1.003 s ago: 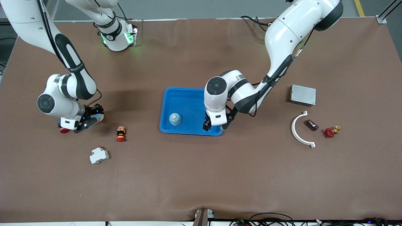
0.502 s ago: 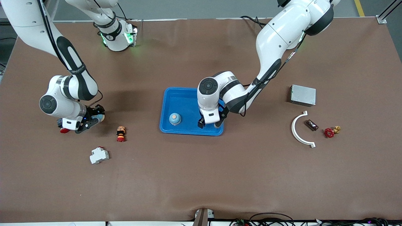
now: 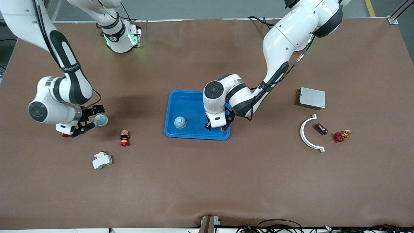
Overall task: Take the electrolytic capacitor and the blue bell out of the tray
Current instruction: 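Grasp the second capacitor with the left gripper while the right gripper reaches the bell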
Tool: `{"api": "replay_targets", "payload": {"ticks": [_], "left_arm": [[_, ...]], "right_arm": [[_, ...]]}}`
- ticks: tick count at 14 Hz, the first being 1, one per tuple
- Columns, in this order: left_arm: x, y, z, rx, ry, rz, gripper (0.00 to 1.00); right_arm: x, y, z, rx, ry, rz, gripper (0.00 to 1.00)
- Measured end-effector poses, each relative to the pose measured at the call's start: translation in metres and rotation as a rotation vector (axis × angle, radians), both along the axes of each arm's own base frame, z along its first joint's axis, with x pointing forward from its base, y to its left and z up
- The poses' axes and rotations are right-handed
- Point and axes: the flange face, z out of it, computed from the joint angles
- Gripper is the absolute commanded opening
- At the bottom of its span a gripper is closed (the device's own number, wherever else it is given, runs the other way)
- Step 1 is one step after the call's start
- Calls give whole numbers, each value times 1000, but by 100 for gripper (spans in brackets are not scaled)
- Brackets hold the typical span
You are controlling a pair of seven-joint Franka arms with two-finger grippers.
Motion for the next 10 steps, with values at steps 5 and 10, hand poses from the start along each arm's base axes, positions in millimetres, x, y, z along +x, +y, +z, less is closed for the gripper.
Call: {"api": "replay_targets", "payload": {"ticks": [5,10], "left_arm": [[-1,2,-4,0,39,29,0],[16,21,43,76,41,48,0]], "right_arm": [[11,98,79,-59,17,-174,100],[11,205,114,-120,-36,-343,100]]}}
